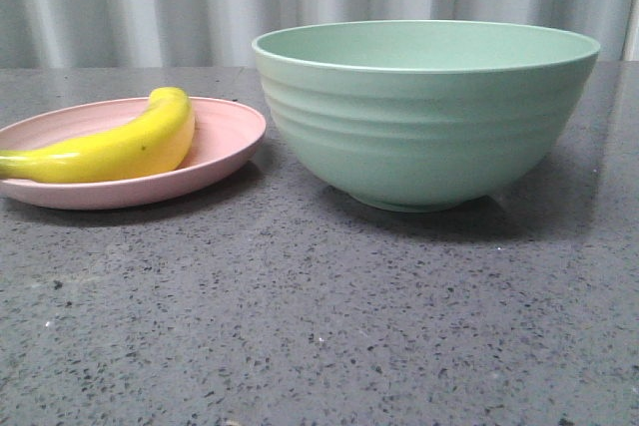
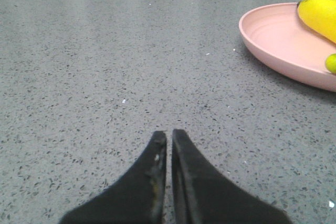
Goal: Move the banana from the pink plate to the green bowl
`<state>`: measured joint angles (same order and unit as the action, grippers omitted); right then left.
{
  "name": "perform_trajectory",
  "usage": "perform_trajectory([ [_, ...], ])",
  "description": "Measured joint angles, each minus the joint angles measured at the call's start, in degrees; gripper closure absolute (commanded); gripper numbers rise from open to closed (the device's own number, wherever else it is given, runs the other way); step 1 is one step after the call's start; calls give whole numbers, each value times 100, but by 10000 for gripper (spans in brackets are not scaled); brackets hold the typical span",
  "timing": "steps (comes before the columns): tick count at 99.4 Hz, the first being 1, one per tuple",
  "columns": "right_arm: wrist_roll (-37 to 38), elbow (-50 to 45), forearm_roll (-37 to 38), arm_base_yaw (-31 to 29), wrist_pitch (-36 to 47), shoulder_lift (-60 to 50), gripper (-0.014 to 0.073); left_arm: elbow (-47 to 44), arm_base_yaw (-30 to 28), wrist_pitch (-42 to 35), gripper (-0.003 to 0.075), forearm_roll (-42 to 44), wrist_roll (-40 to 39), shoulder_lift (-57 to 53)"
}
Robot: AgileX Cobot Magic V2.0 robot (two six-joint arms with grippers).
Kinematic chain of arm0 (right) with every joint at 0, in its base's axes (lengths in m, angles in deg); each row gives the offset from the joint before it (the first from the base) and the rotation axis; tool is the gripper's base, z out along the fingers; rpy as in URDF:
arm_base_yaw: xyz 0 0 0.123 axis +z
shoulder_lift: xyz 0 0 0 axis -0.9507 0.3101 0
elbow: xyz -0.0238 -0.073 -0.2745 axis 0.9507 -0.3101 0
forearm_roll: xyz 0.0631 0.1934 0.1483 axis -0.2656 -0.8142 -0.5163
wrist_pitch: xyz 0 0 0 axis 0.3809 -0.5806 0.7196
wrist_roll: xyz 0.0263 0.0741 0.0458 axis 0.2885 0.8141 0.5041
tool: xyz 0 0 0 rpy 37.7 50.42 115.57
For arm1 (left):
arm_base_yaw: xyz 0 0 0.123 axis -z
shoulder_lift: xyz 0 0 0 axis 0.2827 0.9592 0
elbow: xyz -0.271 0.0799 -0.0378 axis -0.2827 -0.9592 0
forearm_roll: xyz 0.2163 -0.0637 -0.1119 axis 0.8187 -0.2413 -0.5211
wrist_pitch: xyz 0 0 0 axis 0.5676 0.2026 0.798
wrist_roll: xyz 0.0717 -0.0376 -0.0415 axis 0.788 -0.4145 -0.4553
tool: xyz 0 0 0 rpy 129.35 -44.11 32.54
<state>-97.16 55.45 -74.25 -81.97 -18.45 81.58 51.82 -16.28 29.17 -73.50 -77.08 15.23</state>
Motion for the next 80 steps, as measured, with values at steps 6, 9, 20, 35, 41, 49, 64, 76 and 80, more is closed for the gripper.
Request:
perform_trajectory([
  [6, 0, 0, 0, 0, 0, 0, 665, 0, 0, 0, 741, 13, 0, 0],
  [9, 0, 0, 0, 0, 0, 0, 665, 0, 0, 0, 741, 13, 0, 0],
  [20, 0, 0, 0, 0, 0, 0, 665, 0, 0, 0, 741, 27, 0, 0],
  [35, 0, 0, 0, 0, 0, 0, 665, 0, 0, 0, 741, 27, 10, 0],
  [41, 0, 0, 0, 0, 0, 0, 665, 0, 0, -10, 741, 27, 10, 0],
  [49, 0, 0, 0, 0, 36, 0, 665, -6, 0, -10, 741, 27, 10, 0],
  [64, 0, 0, 0, 0, 355, 0, 665, -6, 0, -56, 741, 31, 10, 0],
  [76, 0, 0, 0, 0, 670, 0, 665, -6, 0, -95, 741, 40, 10, 0],
  [80, 0, 0, 0, 0, 712, 0, 665, -6, 0, -110, 741, 40, 10, 0],
])
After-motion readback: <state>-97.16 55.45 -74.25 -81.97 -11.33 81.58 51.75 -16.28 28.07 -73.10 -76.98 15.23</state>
